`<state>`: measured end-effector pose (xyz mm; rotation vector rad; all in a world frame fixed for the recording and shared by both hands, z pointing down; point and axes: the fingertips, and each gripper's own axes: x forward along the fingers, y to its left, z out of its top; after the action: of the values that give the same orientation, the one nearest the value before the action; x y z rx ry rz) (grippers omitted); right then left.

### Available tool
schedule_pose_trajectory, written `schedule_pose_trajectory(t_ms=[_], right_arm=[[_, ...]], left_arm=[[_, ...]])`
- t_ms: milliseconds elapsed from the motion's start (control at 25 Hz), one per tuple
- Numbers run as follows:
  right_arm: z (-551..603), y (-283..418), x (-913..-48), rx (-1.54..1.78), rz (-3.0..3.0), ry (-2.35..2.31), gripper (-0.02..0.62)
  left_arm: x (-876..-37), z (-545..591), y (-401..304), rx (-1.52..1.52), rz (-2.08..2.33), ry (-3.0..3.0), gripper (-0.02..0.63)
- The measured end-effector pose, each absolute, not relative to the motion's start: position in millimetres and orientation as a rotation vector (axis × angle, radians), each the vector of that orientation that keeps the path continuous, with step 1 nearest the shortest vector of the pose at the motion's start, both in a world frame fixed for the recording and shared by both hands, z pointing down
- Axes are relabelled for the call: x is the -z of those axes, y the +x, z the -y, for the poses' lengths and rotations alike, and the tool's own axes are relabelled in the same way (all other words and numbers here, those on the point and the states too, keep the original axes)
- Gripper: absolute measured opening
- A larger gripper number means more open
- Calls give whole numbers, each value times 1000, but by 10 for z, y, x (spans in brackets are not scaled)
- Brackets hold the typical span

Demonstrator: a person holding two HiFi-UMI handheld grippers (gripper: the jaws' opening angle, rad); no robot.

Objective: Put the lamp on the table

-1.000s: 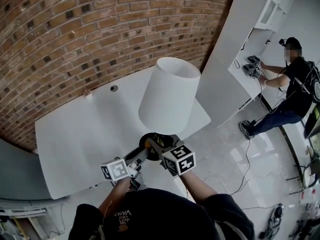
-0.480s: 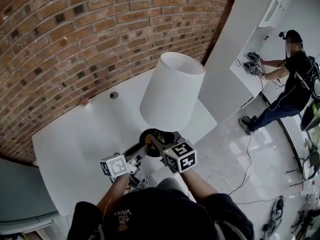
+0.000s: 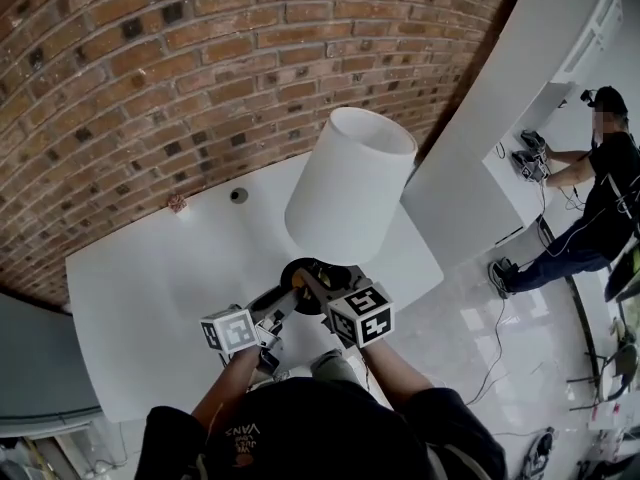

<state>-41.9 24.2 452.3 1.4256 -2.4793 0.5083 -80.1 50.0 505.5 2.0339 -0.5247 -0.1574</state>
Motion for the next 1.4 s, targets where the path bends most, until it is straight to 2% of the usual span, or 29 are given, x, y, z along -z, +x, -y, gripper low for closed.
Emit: schedule_pose_trajectory(t_ms=[680,1400], right_arm=[[669,-145,-4481,-385,2597,1057,126],[1759,1,-4638,-305,2617,959,124]], left_arm=[[-5001,321,-458,320,790,1988,239],[-5187,1406,-299,314,923,2016,242]])
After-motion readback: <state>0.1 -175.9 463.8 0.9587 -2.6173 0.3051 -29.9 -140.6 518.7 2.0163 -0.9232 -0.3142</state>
